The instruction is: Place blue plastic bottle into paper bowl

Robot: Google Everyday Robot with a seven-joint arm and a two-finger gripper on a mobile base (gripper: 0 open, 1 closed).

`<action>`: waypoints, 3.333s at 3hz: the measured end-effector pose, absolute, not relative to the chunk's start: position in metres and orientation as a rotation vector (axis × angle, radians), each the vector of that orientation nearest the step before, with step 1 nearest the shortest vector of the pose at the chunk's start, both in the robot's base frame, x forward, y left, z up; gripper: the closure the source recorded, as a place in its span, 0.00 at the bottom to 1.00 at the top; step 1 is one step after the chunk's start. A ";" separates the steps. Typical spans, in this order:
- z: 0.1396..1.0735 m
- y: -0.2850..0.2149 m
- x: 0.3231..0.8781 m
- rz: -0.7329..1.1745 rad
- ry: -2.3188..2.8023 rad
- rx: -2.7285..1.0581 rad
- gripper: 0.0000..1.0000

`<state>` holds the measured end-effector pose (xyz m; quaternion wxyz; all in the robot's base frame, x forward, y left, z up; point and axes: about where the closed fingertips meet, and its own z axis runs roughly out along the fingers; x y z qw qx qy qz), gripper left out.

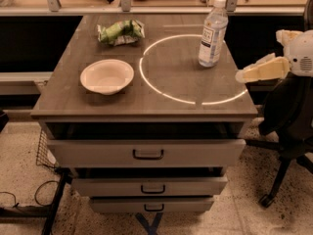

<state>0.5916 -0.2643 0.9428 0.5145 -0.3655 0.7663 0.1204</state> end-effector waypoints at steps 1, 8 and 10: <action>0.943 -0.264 0.591 0.289 1.842 -0.879 0.00; 0.942 -0.199 0.748 0.697 1.422 -0.709 0.01; 0.942 -0.186 0.753 0.694 1.393 -0.727 0.47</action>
Offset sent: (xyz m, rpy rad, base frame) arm 0.0105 0.0118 0.0093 0.0923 -0.1445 0.0412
